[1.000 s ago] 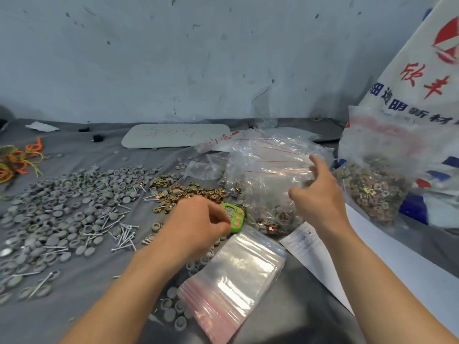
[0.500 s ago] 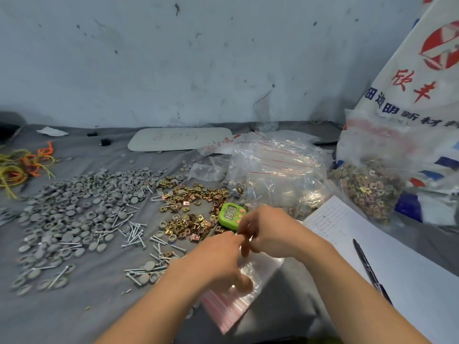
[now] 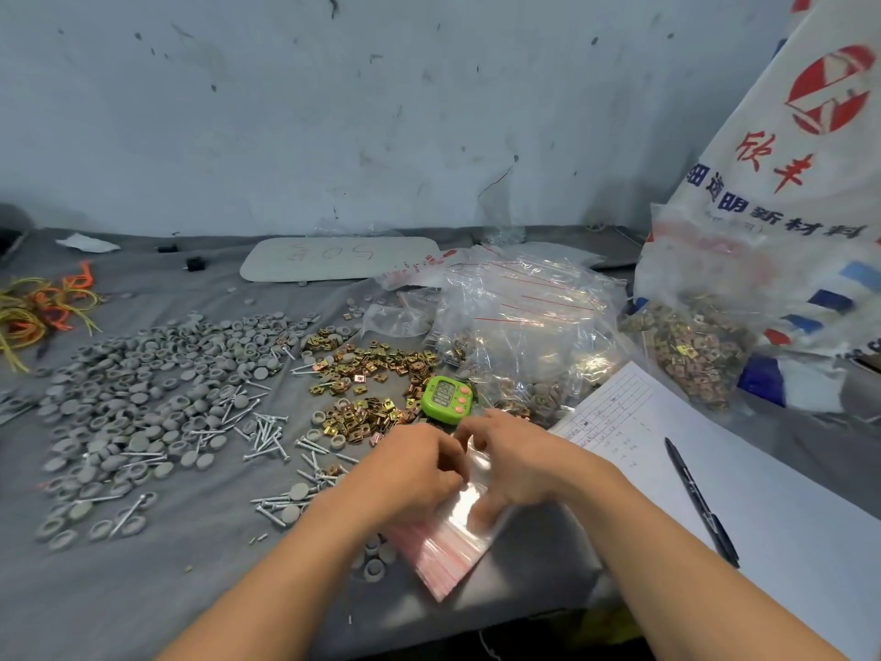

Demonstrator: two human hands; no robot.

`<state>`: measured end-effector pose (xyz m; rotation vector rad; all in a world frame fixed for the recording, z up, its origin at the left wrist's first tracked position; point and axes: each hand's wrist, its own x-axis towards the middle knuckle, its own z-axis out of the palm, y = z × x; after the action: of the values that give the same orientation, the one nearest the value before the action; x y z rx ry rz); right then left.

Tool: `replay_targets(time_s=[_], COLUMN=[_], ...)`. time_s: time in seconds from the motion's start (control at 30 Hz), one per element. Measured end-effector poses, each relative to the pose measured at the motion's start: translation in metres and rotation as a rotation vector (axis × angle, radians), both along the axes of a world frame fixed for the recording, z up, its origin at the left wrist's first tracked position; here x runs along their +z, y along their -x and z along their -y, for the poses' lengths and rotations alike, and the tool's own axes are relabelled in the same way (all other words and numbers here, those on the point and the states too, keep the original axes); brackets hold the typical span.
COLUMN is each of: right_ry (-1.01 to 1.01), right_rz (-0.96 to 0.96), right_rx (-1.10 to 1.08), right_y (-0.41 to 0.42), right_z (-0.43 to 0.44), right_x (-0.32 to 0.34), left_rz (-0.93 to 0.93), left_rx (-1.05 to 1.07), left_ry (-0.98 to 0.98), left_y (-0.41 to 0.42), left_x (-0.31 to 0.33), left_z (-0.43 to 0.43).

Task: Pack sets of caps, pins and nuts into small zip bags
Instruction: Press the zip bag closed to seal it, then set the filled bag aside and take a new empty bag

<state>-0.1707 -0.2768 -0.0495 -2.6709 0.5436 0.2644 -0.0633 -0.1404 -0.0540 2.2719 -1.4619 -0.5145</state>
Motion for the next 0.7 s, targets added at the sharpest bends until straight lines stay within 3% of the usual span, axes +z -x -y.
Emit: replay_targets(time_s=[0.13,0.43,0.6,0.7], right_ry=[-0.044,-0.107,-0.359,-0.250], right_rz=[0.027,0.123,0.159,0.126], right_rx=[-0.051,-0.106,-0.174,-0.147], right_y=[0.005,0.017,0.022,0.019], right_z=[0.002,-0.008,-0.006,-0.009], right_x=[-0.002,-0.004,0.017,0.016], left_rz=[-0.105,-0.171,-0.278,-0.290], left_rx=[-0.106,0.001,0.176,0.264], left_ry=[-0.162,-0.094,0.071,0.262], left_y=[-0.007,0.000,-0.003,-0.002], left_x=[0.002,-0.003,-0.007,-0.005], left_z=[-0.017,-0.019,-0.011,-0.007])
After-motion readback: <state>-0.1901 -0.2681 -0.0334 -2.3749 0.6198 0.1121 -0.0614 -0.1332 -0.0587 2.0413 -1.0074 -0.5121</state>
